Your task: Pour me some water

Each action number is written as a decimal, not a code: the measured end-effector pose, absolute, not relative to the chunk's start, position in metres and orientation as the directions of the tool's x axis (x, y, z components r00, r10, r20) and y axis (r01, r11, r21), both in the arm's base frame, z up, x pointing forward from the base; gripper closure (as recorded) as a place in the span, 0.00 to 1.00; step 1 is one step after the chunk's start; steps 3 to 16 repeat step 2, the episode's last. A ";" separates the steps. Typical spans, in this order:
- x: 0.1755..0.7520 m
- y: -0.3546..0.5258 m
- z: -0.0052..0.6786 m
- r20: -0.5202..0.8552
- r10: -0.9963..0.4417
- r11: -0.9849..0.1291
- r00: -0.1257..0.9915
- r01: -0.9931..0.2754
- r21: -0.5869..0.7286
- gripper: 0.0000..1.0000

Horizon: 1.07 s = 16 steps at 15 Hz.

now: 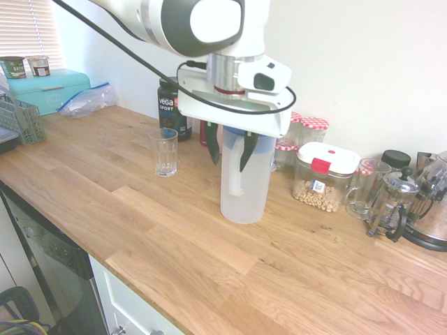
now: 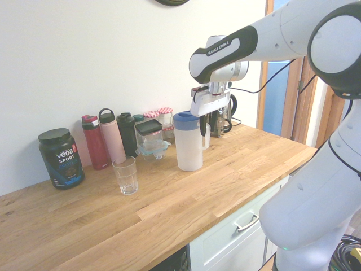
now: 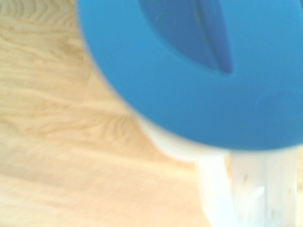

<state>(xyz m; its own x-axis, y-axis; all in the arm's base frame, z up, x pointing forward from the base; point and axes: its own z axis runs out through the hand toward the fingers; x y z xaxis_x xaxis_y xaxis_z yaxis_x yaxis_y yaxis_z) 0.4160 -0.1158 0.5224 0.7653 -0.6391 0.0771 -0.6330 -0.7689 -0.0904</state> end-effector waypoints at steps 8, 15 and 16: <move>0.412 -0.084 0.528 0.057 -0.685 -0.728 0.726 -0.684 -0.045 0.00; 0.412 -0.084 0.528 0.057 -0.685 -0.728 0.726 -0.684 -0.045 0.00; 0.412 -0.084 0.528 0.057 -0.685 -0.728 0.726 -0.684 -0.045 0.00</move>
